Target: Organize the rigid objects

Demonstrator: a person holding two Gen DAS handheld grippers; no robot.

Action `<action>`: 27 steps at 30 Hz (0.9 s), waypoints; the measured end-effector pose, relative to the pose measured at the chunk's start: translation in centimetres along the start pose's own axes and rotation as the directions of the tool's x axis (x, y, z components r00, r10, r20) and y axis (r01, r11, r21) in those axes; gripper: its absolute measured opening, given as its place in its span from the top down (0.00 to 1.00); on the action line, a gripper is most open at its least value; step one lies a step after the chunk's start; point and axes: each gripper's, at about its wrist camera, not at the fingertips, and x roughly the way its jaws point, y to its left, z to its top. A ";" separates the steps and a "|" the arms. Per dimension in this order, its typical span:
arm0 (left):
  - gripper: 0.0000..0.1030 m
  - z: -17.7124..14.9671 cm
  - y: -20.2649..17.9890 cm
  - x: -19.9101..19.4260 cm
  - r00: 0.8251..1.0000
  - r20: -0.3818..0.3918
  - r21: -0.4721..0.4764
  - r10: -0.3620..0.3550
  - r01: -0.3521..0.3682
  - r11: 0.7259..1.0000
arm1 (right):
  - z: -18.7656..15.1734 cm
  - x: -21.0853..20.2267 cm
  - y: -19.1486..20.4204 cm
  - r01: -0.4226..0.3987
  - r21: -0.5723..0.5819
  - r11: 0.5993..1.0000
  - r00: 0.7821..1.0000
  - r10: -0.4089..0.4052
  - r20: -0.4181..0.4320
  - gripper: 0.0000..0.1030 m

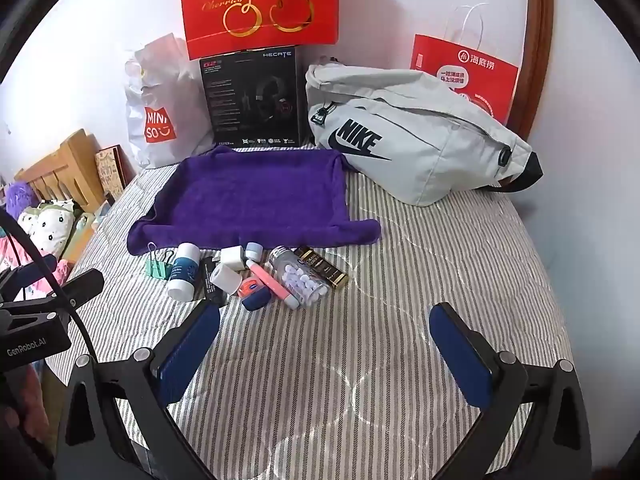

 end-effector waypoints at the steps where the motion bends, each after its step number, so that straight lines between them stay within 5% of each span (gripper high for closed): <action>1: 0.00 0.0 0.0 -0.1 1.000 0.000 -0.001 -0.001 0.001 1.000 | 0.0 0.0 0.0 -0.002 0.000 1.000 1.000 0.002 0.002 0.00; 27: 0.00 -0.2 0.3 -0.4 1.000 0.002 -0.002 0.001 -0.001 1.000 | -0.3 -0.3 0.1 0.017 -0.012 1.000 1.000 -0.017 0.009 0.00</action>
